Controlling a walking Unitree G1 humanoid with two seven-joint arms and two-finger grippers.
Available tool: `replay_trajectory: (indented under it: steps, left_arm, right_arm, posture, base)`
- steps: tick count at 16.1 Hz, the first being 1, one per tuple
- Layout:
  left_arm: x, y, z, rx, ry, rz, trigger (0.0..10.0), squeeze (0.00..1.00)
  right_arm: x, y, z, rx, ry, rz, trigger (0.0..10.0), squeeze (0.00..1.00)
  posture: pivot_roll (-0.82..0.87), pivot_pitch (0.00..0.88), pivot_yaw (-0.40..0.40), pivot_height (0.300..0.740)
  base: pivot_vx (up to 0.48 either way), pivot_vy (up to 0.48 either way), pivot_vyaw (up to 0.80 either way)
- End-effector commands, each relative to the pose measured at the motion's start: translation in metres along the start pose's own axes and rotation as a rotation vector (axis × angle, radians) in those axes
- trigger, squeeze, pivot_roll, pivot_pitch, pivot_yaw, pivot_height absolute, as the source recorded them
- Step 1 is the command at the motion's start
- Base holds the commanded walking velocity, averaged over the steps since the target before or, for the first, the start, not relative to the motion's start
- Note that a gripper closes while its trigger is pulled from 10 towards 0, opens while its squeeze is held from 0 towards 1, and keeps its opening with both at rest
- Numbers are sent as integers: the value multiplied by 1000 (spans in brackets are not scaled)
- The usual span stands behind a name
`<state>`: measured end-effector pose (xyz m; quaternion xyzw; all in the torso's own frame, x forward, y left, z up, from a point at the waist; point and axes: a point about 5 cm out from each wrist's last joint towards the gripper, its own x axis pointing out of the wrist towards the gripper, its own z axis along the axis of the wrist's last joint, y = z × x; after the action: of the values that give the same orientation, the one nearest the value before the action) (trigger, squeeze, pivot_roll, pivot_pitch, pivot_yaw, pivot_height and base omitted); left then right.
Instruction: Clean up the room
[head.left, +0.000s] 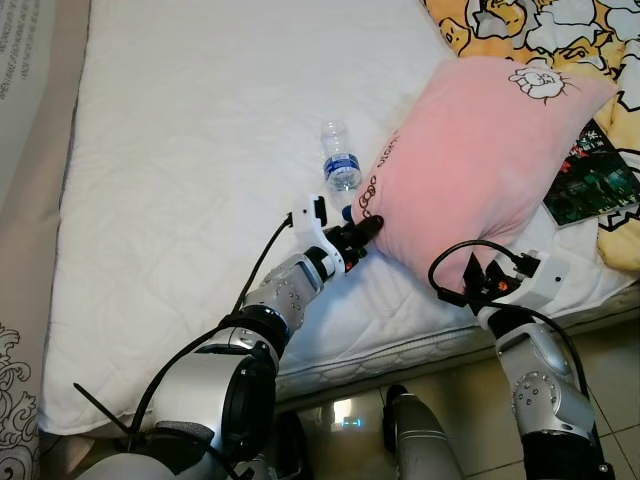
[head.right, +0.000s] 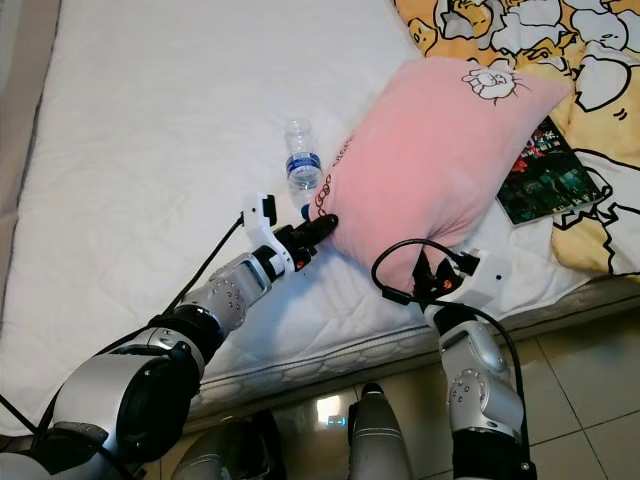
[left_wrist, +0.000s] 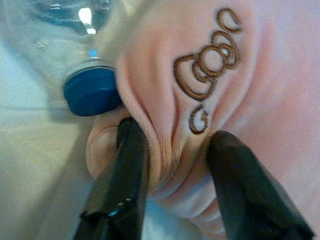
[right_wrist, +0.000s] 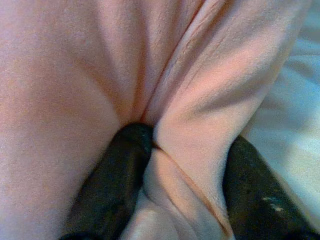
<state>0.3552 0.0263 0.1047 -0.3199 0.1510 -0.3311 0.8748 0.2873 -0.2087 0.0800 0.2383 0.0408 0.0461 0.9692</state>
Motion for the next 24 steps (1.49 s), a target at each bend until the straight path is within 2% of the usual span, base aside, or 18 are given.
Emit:
replay_trajectory:
  steps: [1, 3, 4, 5, 6, 8, 9, 10, 11, 13, 15, 16, 17, 19, 20, 23, 24]
  left_arm:
    - [24, -79, -76, -104, 113, -248, 0, 0]
    - [12, -55, -45, 16, 4, -285, 0, 0]
    - [1, -40, -20, 69, -73, -255, 0, 0]
    - [-9, -33, -3, 100, -123, -236, 0, 0]
    - [-17, -30, 6, 152, -152, -222, 0, 0]
    - [-21, -30, 9, 180, -162, -215, 0, 0]
    - [-27, -31, 12, 209, -171, -197, 0, 0]
    - [-48, -23, 27, 395, -236, -60, 10000, 0]
    - [-59, -15, 35, 472, -273, 27, 10000, 0]
    - [-61, -5, 34, 457, -263, 80, 10000, 0]
    - [-58, -5, 37, 422, -278, 95, 10000, 0]
    - [-58, -8, 36, 425, -274, 99, 10000, 0]
    - [-58, -9, 35, 425, -270, 99, 10000, 0]
    - [-55, -13, 28, 414, -251, 82, 10000, 0]
    - [-51, -17, 25, 411, -238, 58, 10000, 0]
    - [-46, -22, 24, 409, -229, 30, 10000, 0]
    - [-45, -25, 23, 415, -223, 5, 10000, 0]
  right_arm:
    - [-1, 6, -9, -18, 50, 17, 0, 0]
    - [0, 3, -1, -52, 36, 9, 0, 0]
    - [1, -1, 5, -53, 20, -1, 0, 0]
    - [2, -5, 8, -55, 12, -10, 0, 0]
    - [3, -6, 12, -60, 2, -12, 0, 0]
    - [3, -6, 14, -63, -3, -11, 0, 0]
    - [5, -6, 16, -69, -9, -11, 0, 0]
    - [9, -4, 39, -119, -70, 2, 0, 0]
    - [12, -3, 57, -165, -112, 15, 0, 0]
    - [17, -5, 71, -220, -119, 26, 0, 0]
    - [13, -17, 83, -323, -61, 48, 0, 0]
    - [5, -33, 89, -409, -4, 43, 0, 0]
    - [0, -42, 92, -439, 18, 32, 0, 0]
    - [-21, -86, 109, -563, 119, -63, 0, 0]
    - [-33, -113, 121, -645, 169, -164, 0, 0]
    - [-46, -135, 131, -733, 243, -246, 0, 0]
    - [-49, -139, 144, -742, 224, -279, 0, 0]
  posture:
    - [-277, 188, 119, 719]
    - [-244, 131, 115, 719]
    - [-200, 71, 108, 719]
    - [-179, 44, 103, 719]
    - [-152, 3, 96, 719]
    - [-152, 3, 96, 719]
    - [-132, 0, 90, 719]
    - [-109, 0, 82, 719]
    - [-105, 0, 77, 719]
    - [-95, 0, 64, 719]
    - [-97, 0, 59, 719]
    - [-100, 0, 58, 719]
    - [-103, 0, 59, 719]
    - [-125, 0, 71, 719]
    - [-131, 0, 75, 719]
    - [-142, 0, 85, 719]
    - [-147, 0, 88, 719]
  base:
    - [0, 0, 0]
    - [0, 0, 0]
    - [0, 0, 0]
    - [0, 0, 0]
    - [0, 0, 0]
    - [0, 0, 0]
    - [0, 0, 0]
    - [0, 0, 0]
    - [0, 0, 0]
    - [0, 0, 0]
    - [0, 0, 0]
    - [0, 0, 0]
    - [0, 0, 0]
    - [0, 0, 0]
    - [0, 0, 0]
    - [0, 0, 0]
    - [0, 0, 0]
